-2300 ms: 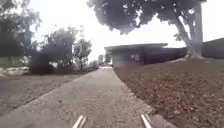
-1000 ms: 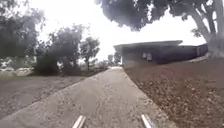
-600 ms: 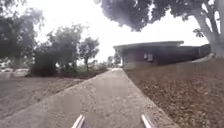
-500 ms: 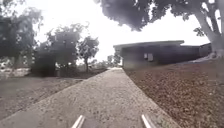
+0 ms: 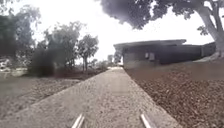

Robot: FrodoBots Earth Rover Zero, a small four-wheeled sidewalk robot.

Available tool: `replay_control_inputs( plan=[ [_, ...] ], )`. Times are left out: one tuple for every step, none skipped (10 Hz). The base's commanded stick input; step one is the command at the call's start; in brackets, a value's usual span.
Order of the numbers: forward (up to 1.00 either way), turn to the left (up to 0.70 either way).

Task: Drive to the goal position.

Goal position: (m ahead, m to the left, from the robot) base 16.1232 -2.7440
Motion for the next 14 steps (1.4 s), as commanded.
replay_control_inputs(
  plan=[
    [1.0, 0.0],
    [1.0, 0.0],
    [1.0, 0.0],
    [1.0, 0.0],
    [1.0, 0.0],
    [1.0, 0.0],
    [1.0, 0.0],
    [1.0, 0.0],
    [1.0, 0.0],
    [1.0, 0.0],
    [1.0, 0.0],
    [1.0, 0.0],
    [1.0, 0.0],
    [1.0, 0.0]
  ],
)
